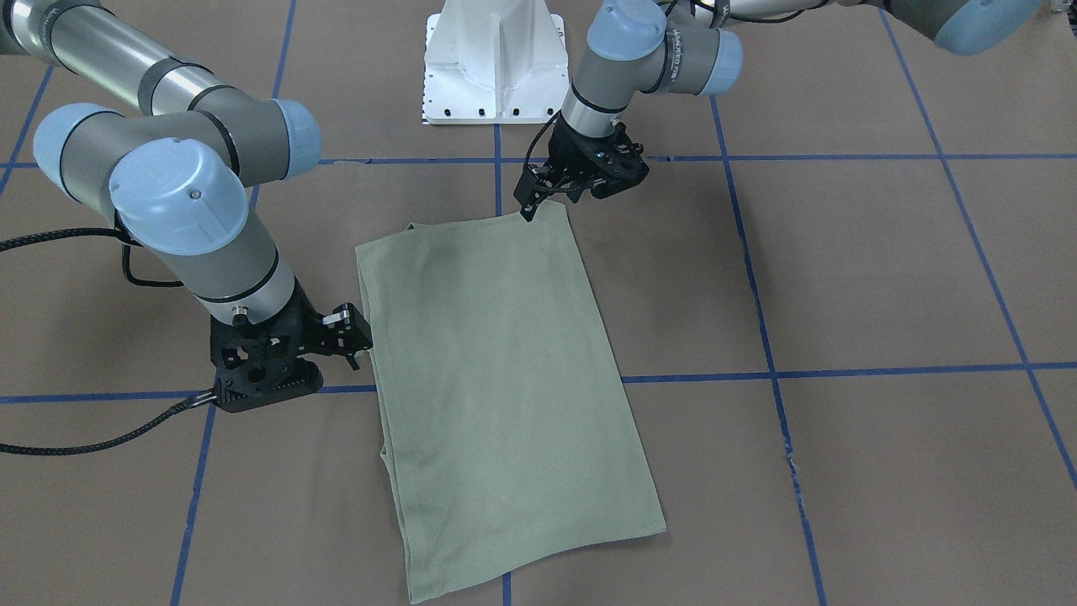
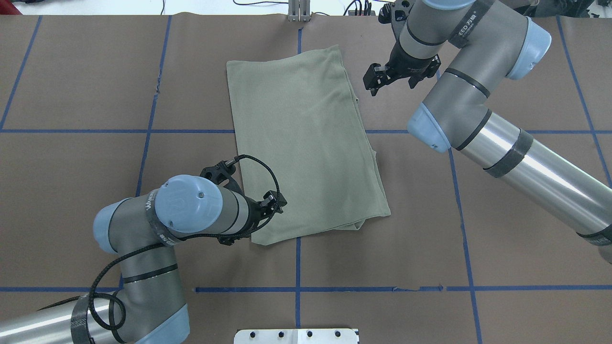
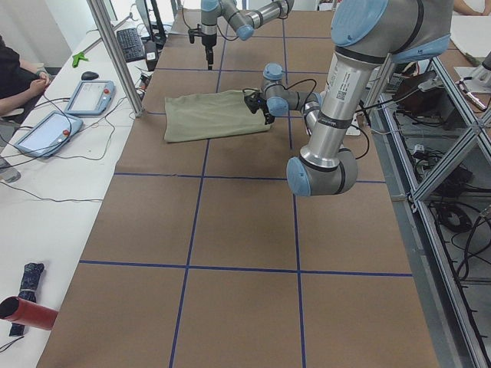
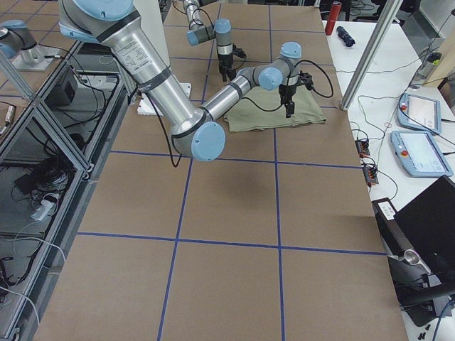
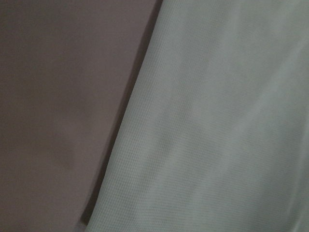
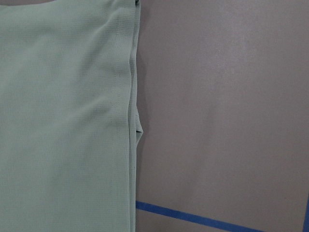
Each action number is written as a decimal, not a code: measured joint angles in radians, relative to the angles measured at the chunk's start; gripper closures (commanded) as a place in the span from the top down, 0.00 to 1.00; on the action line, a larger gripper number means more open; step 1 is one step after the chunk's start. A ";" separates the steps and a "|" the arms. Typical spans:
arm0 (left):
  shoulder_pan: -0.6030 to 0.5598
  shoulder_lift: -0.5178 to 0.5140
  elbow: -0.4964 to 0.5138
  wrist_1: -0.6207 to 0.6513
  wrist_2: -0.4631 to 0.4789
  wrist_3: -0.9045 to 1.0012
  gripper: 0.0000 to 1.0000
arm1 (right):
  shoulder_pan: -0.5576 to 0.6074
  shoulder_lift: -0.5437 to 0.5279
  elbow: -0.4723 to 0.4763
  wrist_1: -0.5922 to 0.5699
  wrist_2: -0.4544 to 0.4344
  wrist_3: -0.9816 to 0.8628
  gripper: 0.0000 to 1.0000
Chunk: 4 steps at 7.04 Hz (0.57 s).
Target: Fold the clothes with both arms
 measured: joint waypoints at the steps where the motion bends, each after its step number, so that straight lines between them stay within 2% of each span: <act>1: 0.011 -0.013 0.015 0.026 0.016 -0.004 0.99 | 0.000 -0.005 0.006 0.002 0.000 0.006 1.00; 4: 0.027 -0.023 0.031 0.072 0.028 -0.007 0.98 | -0.001 -0.008 0.009 0.003 -0.002 0.010 1.00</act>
